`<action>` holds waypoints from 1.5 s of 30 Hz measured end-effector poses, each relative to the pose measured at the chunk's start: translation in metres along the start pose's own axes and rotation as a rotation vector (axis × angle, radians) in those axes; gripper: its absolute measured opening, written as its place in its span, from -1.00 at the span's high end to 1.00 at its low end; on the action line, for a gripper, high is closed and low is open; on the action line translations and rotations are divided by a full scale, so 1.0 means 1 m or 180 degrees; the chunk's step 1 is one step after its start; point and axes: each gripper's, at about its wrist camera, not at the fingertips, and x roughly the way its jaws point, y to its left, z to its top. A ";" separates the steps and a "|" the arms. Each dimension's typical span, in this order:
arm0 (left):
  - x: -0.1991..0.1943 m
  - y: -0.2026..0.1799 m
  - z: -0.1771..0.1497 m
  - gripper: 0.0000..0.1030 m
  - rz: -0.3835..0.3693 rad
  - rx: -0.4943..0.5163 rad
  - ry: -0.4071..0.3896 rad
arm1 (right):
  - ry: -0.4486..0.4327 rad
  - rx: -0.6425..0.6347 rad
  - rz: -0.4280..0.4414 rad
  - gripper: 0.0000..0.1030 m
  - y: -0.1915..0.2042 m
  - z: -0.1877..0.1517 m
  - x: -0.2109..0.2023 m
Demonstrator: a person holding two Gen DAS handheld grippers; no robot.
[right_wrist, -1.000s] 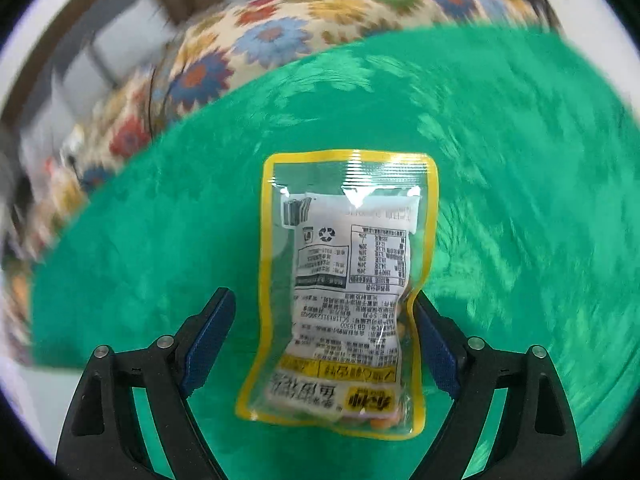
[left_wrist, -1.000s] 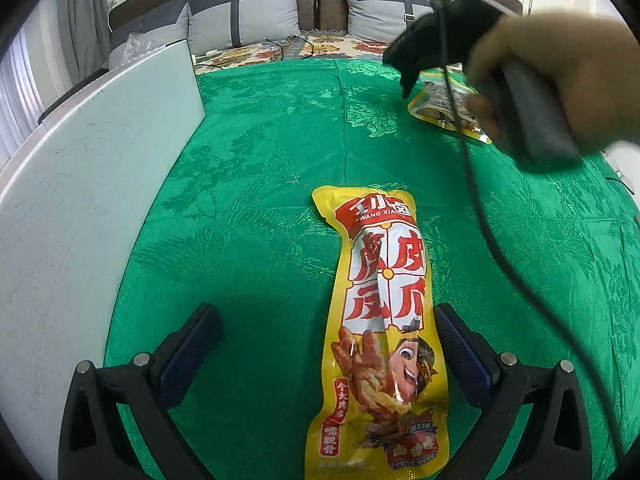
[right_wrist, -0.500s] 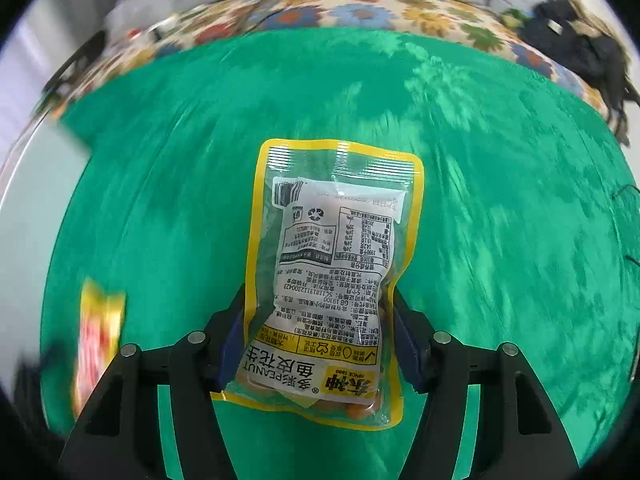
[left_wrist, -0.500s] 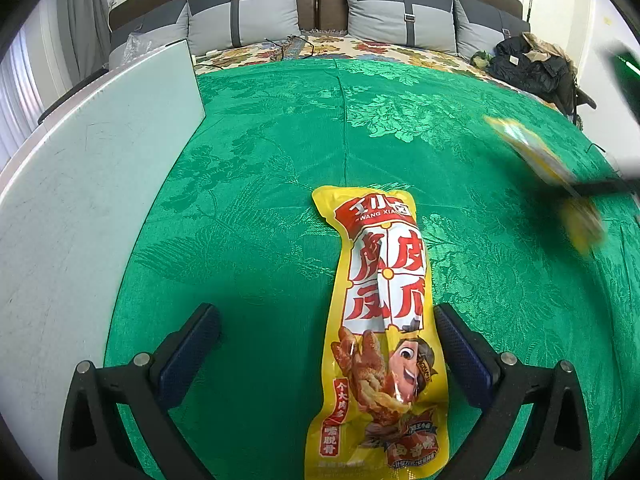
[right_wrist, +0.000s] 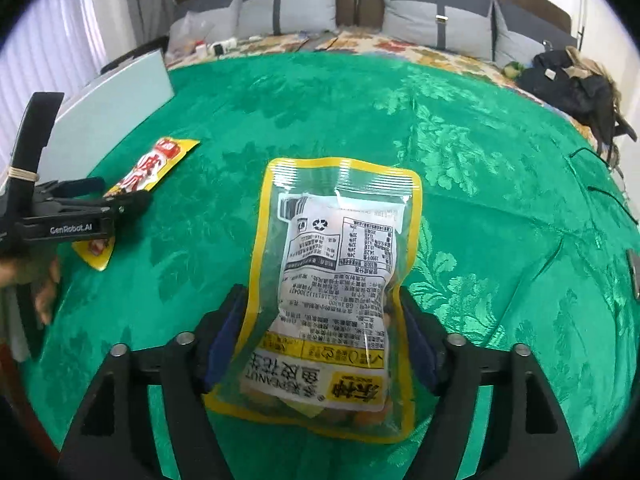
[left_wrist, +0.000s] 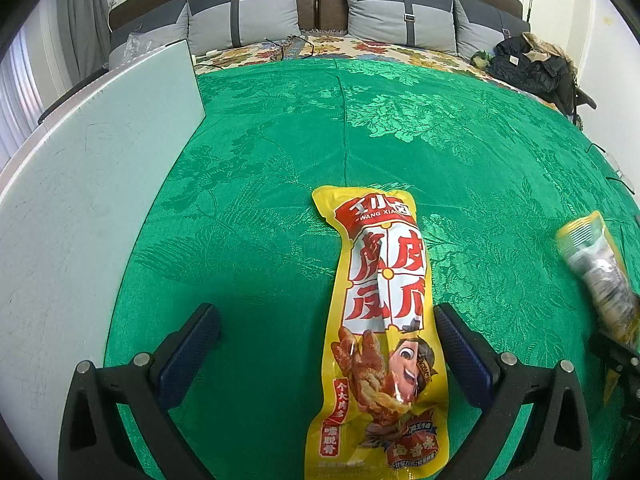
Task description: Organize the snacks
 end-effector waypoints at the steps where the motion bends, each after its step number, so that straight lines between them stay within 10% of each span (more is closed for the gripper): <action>1: 0.000 -0.001 0.000 -1.00 -0.0001 0.0000 0.0001 | -0.0034 -0.0017 -0.0051 -0.58 0.002 -0.001 0.002; 45: 0.000 -0.001 0.000 -1.00 -0.0002 0.0000 -0.0003 | 0.0001 -0.0038 -0.0172 -0.79 0.001 -0.005 0.003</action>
